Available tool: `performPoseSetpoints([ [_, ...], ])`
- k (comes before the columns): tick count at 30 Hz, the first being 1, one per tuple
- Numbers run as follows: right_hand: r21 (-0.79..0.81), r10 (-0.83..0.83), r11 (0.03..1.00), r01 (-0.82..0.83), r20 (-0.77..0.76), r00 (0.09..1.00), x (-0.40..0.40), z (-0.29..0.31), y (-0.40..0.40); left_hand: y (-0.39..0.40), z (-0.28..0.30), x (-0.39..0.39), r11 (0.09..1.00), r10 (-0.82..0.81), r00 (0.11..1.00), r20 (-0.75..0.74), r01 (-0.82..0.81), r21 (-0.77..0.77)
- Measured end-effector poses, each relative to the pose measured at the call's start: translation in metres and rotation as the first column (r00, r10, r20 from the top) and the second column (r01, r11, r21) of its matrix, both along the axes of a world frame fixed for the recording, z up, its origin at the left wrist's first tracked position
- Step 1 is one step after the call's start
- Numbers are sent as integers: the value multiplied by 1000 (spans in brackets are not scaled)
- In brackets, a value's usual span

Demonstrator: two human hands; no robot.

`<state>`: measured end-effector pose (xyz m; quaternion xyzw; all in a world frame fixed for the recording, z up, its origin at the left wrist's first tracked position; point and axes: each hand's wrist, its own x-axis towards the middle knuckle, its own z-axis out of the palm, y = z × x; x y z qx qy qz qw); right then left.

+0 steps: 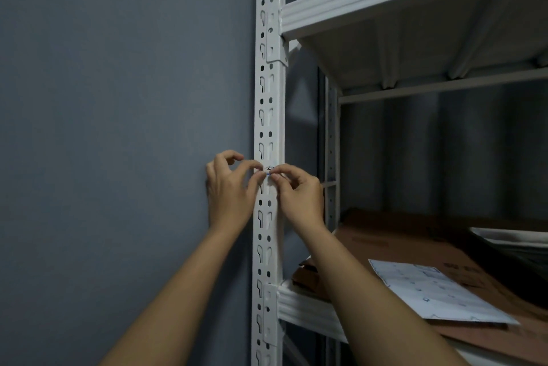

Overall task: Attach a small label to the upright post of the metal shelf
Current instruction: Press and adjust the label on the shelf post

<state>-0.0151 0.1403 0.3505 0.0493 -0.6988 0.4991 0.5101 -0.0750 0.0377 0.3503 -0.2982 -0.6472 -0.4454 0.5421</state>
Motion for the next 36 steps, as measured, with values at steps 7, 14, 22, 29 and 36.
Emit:
performPoseSetpoints([
  [7, 0, -31, 1000, 31, -3, 1000, -2, 1, -1, 9, -7, -7, 995, -78, 997, 12, 77, 60],
  [14, 0, -48, 999, 48, -10, 999, -1, 1, -4, 14, -8, -6, 998, -57, 996, 71, 56, 12],
  [22, -20, -1, 1000, 0, -30, 1000, -3, -2, 1, 14, -9, -2, 990, 12, 999, 39, -17, 138],
  [29, -32, -28, 999, 26, -65, 997, -6, -4, -1, 21, -13, -5, 983, 50, 998, 40, -56, 176],
  [36, -44, -21, 999, 16, -109, 994, -13, -7, -1, 24, -13, -12, 981, 88, 996, -29, -82, 174],
])
